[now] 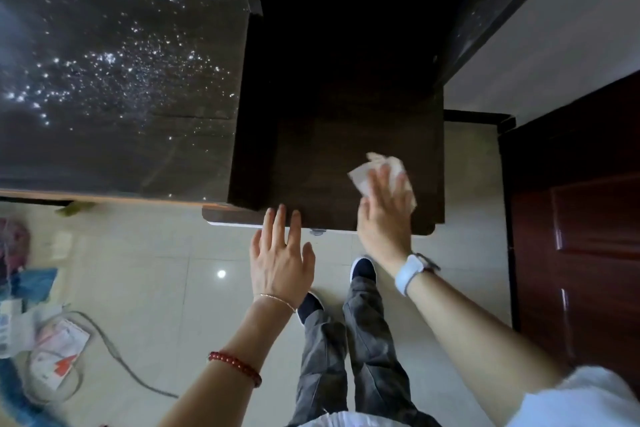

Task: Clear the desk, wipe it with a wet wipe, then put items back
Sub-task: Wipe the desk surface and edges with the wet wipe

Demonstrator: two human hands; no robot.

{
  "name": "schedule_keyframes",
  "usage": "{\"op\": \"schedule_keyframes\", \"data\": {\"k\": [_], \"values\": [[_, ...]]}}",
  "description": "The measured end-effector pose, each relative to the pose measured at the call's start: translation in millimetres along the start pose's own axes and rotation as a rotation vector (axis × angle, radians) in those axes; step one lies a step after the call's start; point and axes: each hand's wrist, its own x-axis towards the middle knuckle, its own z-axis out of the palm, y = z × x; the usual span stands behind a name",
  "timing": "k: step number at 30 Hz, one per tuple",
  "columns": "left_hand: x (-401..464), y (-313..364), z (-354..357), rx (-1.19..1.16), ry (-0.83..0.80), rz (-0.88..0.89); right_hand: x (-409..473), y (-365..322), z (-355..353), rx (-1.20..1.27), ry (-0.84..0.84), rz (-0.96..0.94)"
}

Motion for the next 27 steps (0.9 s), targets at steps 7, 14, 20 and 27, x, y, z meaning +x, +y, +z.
{"op": "schedule_keyframes", "data": {"k": [7,14,20,27], "values": [[4.0,-5.1,-2.9,0.064,0.026,0.016,-25.4,45.1,-13.5,-0.103,-0.12,-0.32],[7.4,11.8,1.5,-0.032,0.044,-0.102,36.6,71.4,-35.6,-0.125,-0.028,-0.051],[5.6,10.4,-1.3,-0.068,0.045,-0.104,97.0,62.7,-42.4,-0.097,-0.03,0.033],[-9.6,-10.6,4.2,-0.06,0.08,-0.055,-27.1,13.4,10.6,-0.028,0.015,-0.106]]}}
